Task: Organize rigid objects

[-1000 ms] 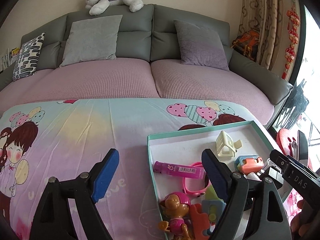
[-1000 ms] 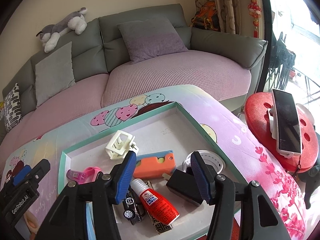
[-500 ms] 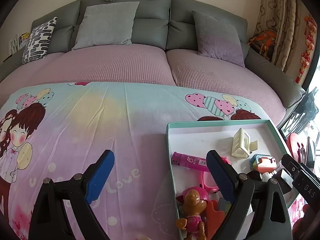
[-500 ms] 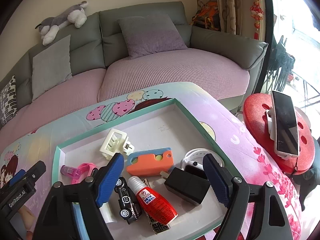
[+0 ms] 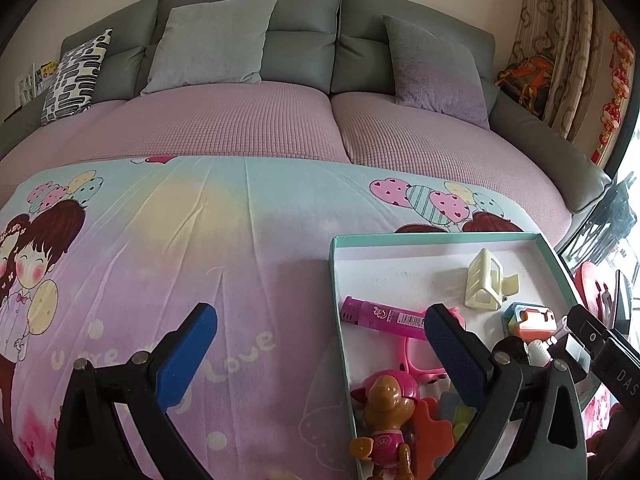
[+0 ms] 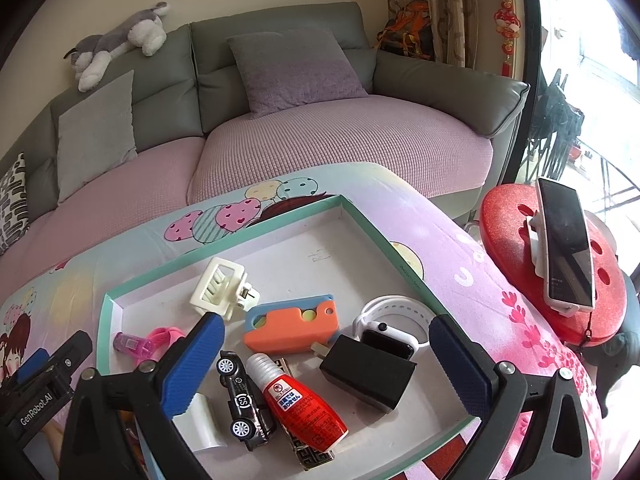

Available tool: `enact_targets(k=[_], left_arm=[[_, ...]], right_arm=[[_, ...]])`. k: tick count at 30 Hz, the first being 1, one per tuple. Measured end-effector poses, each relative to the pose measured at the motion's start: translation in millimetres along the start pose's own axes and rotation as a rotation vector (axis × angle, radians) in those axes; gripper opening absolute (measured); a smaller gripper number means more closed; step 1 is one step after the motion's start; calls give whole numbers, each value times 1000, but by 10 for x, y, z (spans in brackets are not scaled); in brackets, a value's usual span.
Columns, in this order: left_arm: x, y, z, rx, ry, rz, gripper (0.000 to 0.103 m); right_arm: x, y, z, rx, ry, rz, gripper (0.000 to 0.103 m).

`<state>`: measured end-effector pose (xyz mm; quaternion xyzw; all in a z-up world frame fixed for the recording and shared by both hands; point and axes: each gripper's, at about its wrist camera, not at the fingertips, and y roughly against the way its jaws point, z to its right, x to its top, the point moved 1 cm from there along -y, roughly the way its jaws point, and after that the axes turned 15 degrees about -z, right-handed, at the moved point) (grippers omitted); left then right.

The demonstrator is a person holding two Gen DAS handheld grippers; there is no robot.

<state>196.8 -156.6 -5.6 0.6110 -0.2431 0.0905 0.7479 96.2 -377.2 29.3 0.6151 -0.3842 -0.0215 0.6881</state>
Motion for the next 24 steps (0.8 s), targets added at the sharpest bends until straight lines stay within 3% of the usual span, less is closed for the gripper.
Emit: enact_targets(k=[13, 24], left_arm=[[-33, 36, -14, -24, -4, -7, 103], [-336, 459, -232, -43, -10, 12, 103]], right_arm=[[-20, 14, -70, 15, 18, -6, 103], [-286, 339, -290, 2, 110, 15, 103]])
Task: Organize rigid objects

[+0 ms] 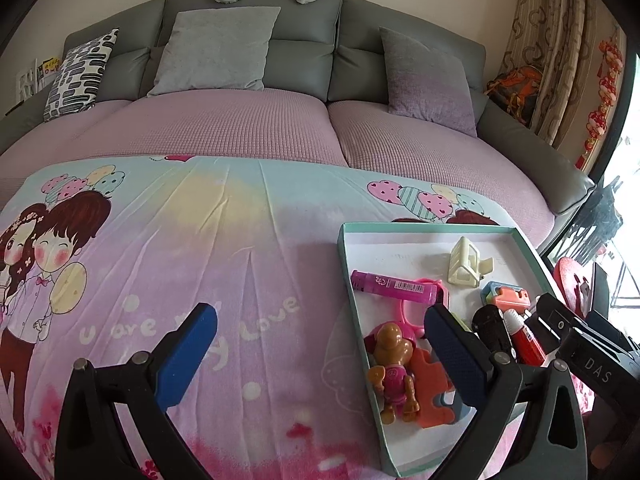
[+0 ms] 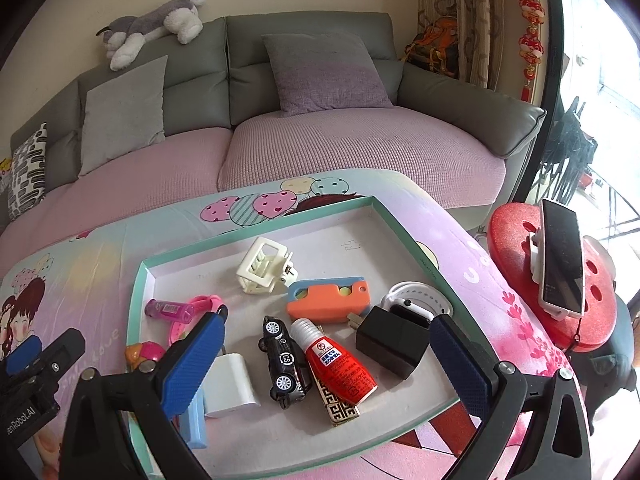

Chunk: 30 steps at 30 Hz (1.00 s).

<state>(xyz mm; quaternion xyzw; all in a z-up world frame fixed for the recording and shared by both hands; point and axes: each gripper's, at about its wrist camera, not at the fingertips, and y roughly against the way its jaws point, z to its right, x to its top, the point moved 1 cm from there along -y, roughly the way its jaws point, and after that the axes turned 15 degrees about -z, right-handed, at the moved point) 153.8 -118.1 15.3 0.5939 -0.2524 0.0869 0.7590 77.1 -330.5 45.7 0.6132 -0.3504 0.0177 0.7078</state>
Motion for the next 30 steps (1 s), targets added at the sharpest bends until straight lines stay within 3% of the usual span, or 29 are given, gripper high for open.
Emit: enact_targets(k=[9, 15, 21, 30], left_arm=[[-444, 154, -138, -39, 0, -56, 103], [-804, 205, -232, 86, -12, -85, 103], [-1086, 285, -358, 167, 12, -122, 103], [-1341, 454, -357, 243, -22, -105, 103]], right_arm=[[-485, 165, -131, 33, 67, -42, 103], [-815, 278, -191, 82, 83, -66, 103], [-1108, 358, -201, 67, 84, -84, 103], [-1363, 432, -238, 26, 107, -87, 103]])
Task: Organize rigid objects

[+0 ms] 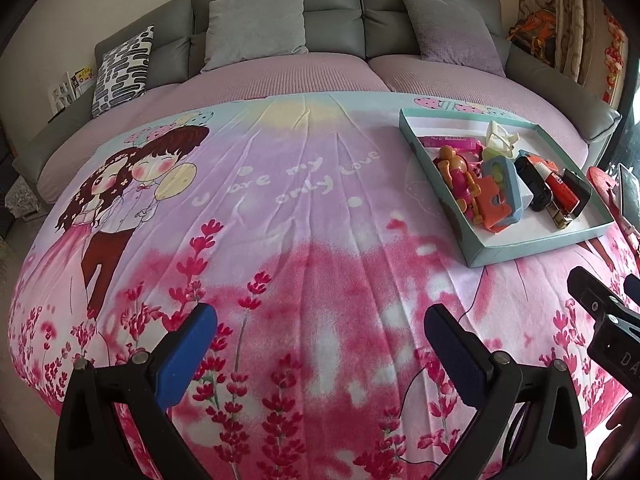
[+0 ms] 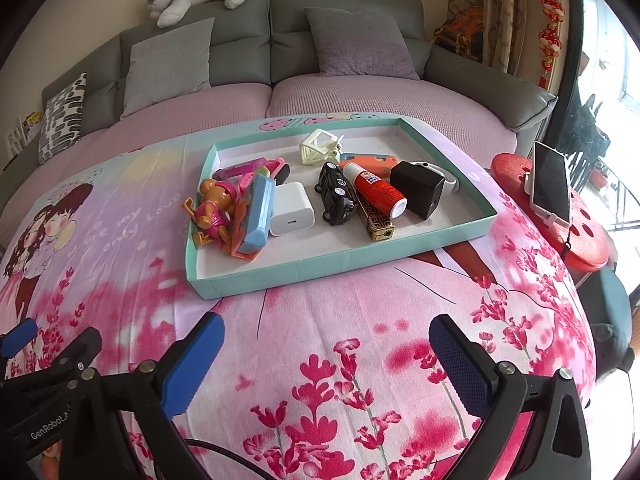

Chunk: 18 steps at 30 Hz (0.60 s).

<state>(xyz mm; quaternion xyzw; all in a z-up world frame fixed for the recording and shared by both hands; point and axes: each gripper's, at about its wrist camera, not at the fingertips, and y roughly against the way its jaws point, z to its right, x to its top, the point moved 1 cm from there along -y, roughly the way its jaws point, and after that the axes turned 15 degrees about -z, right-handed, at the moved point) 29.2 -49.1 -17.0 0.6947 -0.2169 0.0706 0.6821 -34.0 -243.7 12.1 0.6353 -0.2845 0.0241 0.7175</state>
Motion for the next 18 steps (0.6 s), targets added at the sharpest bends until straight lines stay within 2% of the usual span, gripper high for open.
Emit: enact_targets(k=[5, 9, 18], left_arm=[[-86, -20, -21, 31, 11, -9, 103], [-115, 11, -51, 49, 31, 16, 103], [-134, -43, -55, 89, 42, 8, 103]], right_arm=[[-125, -21, -116, -9, 31, 13, 103], [-150, 30, -189, -57, 52, 45, 103], [-167, 56, -204, -40, 65, 64, 103]])
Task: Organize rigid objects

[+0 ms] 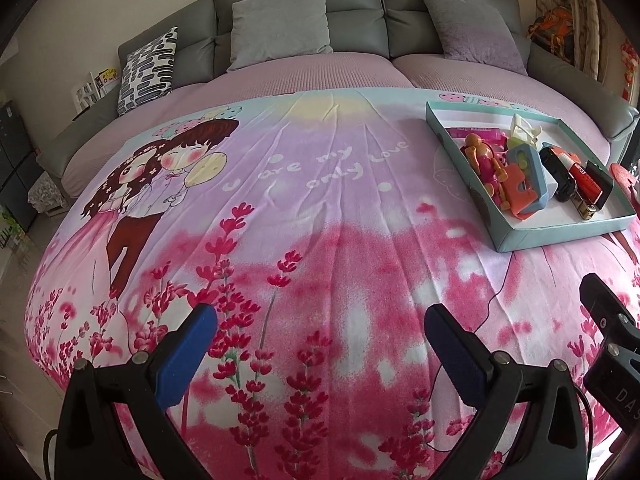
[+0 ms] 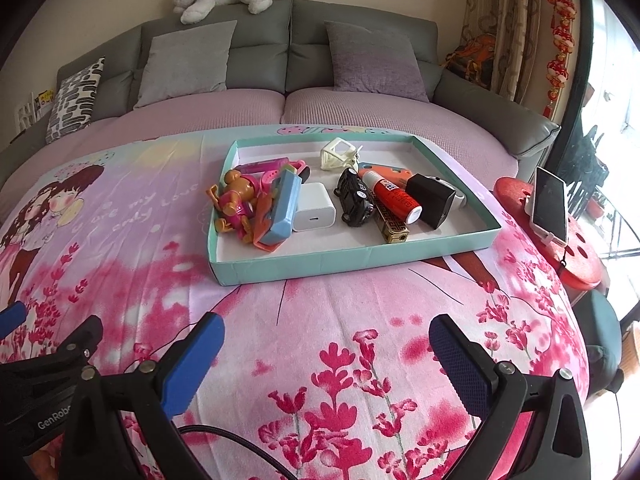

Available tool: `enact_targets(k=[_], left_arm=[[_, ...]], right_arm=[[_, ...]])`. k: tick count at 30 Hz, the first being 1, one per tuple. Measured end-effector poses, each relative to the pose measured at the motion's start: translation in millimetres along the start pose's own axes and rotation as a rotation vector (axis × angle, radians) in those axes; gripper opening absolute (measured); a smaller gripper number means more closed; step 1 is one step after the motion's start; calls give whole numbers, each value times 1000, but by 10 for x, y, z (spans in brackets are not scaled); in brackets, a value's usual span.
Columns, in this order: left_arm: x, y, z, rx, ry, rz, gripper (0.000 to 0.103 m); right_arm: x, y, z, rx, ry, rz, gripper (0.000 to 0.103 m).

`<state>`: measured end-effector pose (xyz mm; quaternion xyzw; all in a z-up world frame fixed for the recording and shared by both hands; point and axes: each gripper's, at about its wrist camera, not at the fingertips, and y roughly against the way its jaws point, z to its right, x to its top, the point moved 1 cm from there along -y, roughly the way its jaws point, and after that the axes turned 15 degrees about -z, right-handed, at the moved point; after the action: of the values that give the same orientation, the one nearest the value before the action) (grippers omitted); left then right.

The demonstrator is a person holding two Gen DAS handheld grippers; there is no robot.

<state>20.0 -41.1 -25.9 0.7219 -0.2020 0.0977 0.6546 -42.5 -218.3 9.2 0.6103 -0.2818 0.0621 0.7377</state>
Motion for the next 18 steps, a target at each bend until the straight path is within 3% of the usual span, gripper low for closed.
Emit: enact_targets(k=[18], left_arm=[[-37, 11, -38, 8, 17, 7, 103]], right_arm=[[-32, 18, 64, 8, -26, 9, 103]])
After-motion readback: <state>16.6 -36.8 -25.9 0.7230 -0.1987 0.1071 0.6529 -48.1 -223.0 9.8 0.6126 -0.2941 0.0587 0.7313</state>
